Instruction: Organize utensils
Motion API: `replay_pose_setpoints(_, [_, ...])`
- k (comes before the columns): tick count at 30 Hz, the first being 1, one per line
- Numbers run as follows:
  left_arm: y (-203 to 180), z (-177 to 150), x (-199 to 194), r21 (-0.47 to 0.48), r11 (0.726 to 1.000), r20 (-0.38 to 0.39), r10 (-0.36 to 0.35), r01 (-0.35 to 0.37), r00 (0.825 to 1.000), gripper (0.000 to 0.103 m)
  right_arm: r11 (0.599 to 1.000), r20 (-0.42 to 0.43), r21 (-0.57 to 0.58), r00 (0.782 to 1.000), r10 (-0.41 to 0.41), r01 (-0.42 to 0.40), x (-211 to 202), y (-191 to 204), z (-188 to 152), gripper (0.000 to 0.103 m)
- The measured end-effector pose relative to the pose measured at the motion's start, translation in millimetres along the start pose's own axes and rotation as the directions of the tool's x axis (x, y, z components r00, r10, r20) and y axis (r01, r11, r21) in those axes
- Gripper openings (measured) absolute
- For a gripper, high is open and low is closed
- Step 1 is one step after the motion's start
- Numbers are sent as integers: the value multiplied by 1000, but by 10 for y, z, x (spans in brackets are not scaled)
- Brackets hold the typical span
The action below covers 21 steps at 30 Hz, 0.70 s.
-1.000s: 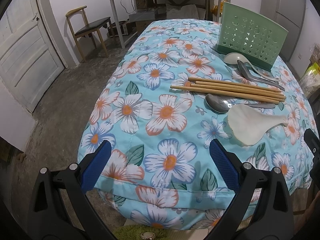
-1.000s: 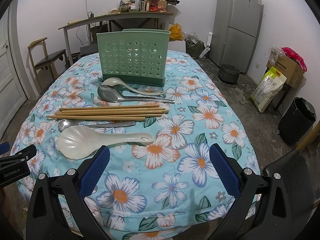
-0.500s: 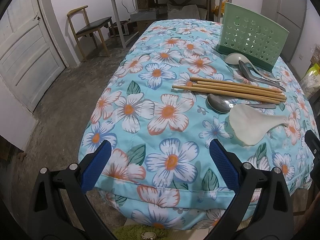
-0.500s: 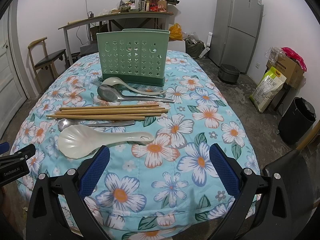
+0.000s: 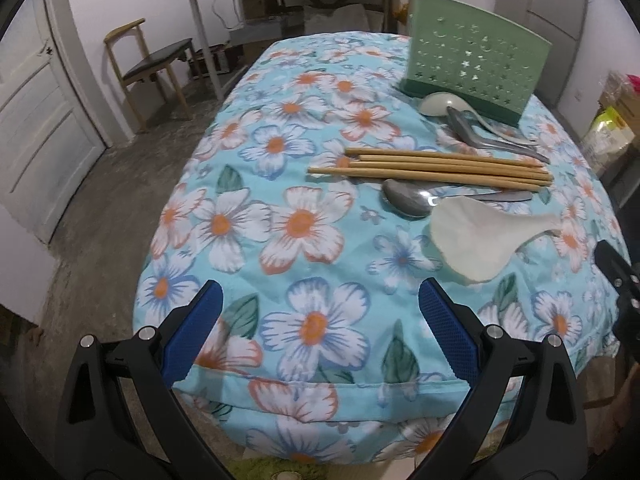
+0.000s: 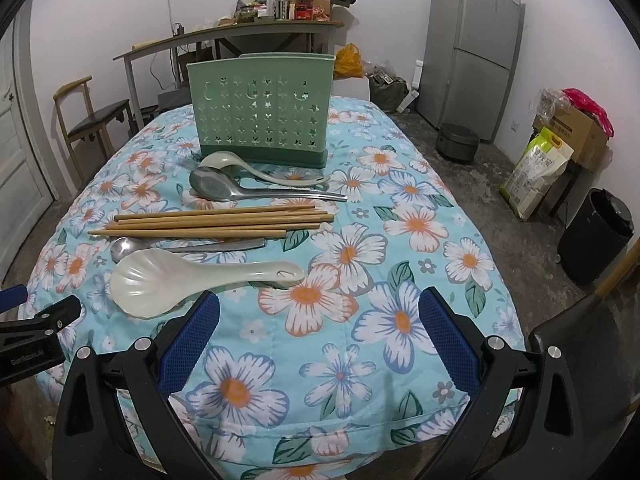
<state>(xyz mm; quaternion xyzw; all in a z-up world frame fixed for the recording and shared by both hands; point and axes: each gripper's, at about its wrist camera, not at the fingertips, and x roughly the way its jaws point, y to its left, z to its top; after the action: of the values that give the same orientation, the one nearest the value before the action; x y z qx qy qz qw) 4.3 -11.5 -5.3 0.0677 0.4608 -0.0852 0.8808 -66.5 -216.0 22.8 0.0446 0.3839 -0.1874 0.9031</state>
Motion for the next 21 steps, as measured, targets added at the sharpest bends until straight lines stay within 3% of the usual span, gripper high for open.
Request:
replay_pose_setpoints(5, [-8, 43, 14, -1, 997, 39, -78, 78, 996, 95, 1000, 3, 1, 1000, 8, -8, 42, -1, 18, 97])
replay_pose_setpoints(9, [-12, 114, -15, 2, 972, 80, -233, 233, 969, 95, 1000, 3, 5, 1000, 11, -11, 101, -15, 41, 97])
replay_pose_setpoints(15, [-82, 199, 45, -25, 942, 93, -330, 334, 939, 95, 1000, 20, 19, 1000, 22, -22, 183, -72, 67, 97])
replay_pose_setpoints(18, [-87, 185, 103, -48, 934, 93, -347, 353, 933, 95, 999, 39, 23, 999, 26, -27, 212, -102, 81, 97])
replay_pose_setpoints(21, [-130, 172, 125, -31, 910, 92, -409, 413, 908, 95, 999, 58, 26, 998, 31, -33, 248, -136, 91, 97])
